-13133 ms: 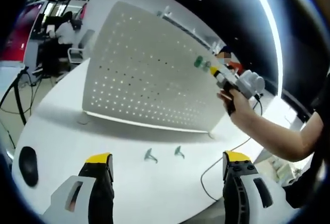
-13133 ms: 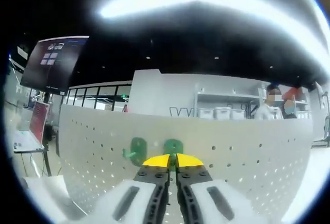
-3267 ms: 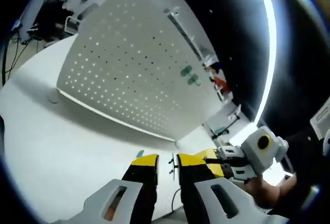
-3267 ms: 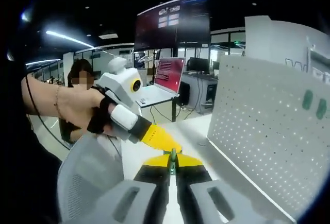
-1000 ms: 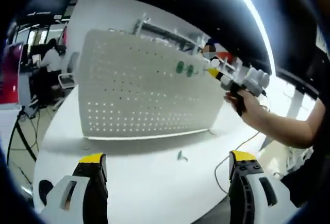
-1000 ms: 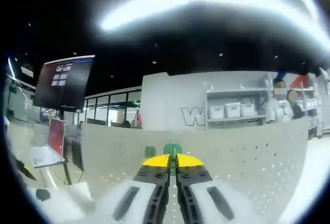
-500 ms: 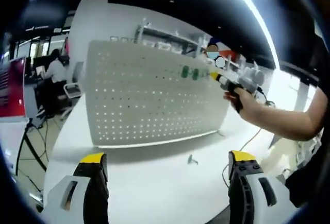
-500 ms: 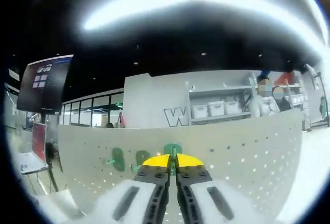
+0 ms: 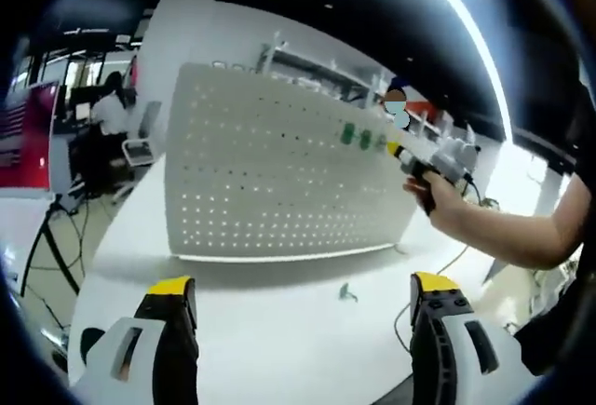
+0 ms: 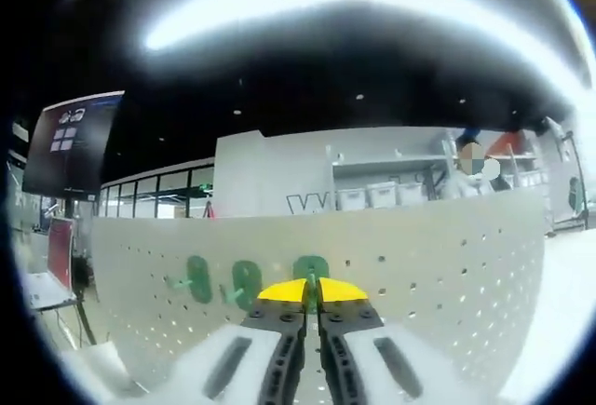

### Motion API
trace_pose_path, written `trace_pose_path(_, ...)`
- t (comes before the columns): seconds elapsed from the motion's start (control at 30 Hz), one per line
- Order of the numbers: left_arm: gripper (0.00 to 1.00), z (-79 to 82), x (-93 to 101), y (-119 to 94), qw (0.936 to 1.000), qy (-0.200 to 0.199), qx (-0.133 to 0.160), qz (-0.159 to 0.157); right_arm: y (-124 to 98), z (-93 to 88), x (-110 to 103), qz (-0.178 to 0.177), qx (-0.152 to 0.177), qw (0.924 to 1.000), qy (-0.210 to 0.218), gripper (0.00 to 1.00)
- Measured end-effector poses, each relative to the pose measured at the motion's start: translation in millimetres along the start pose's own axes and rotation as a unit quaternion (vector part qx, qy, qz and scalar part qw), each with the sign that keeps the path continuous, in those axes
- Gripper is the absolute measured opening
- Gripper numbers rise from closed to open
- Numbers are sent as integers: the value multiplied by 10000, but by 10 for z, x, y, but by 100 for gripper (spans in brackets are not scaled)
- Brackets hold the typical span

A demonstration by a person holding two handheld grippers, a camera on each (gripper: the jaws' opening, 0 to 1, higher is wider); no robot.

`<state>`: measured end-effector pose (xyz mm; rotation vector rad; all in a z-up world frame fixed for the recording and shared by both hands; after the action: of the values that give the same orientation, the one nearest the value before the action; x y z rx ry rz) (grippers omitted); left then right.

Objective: Insert the hook assembly into the mounting plate slot until the hook locks in place.

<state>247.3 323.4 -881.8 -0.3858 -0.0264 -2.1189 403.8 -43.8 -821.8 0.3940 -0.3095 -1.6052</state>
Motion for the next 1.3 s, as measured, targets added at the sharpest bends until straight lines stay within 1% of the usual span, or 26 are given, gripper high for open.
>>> trace_pose_path(0.23, 94, -34, -2, -21, 10000, -34, -38, 2, 47, -23, 0, -9, -7, 10000, -3, 0)
trace_pose_path(0.4, 94, -28, -21, -43, 10000, -35, -28, 28, 122, 0, 3, 58, -305, 9995, -80, 0)
trace_pose_path(0.47, 93, -26, -31, -51, 10000, -31, -25, 44, 131, 7, 14, 73, -346, 9994, -64, 0)
trace_pose_path(0.57, 93, -36, -41, -54, 10000, -51, -44, 56, 127, 16, 16, 190, -447, 9985, -254, 0)
trace_pose_path(0.6, 92, -43, -41, -53, 10000, -58, -51, 54, 120, 24, 16, 196, -455, 9985, -239, 0)
trace_pose_path(0.7, 92, -56, -25, -42, 10000, -53, -78, 30, 76, 25, 30, 163, -309, 9994, -8, 0)
trace_pose_path(0.77, 91, -57, -13, -34, 9999, -42, -99, 8, 56, 43, 25, 171, -233, 9995, -106, 0)
trace_pose_path(0.87, 91, -42, -9, -33, 10000, -20, -95, -7, 39, 58, 1, 198, -190, 9996, -76, 0)
trace_pose_path(1.0, 91, -26, -23, -39, 10000, -21, -79, 13, 23, 135, -19, 204, 30, 9998, -59, 0)
trace_pose_path(1.07, 92, -22, -24, -40, 10000, -12, -74, 12, 36, 130, -21, 208, 67, 9997, -125, 0)
trace_pose_path(1.17, 92, -26, -21, -31, 9999, 17, -106, 9, 54, 88, 0, 155, 36, 9998, -80, 0)
trace_pose_path(1.2, 92, -28, -20, -29, 9999, 15, -113, 10, 59, 72, 10, 128, -25, 9999, -58, 0)
trace_pose_path(1.3, 93, -50, -16, -28, 9998, -3, -193, 13, 59, 71, -6, 149, 47, 9998, -149, 0)
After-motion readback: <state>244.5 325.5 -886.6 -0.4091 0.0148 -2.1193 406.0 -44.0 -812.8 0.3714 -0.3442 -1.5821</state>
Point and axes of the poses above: the point that each gripper's makers call its tool centre point, and the gripper's own axes: y roughly forward along the fingers, x roughly to its right, z roughly out of its top, the point moved 8 cm from there along -y, roughly backward along the fingers, and after that the axes turned 12 degrees about x, right-handed, at the moved point
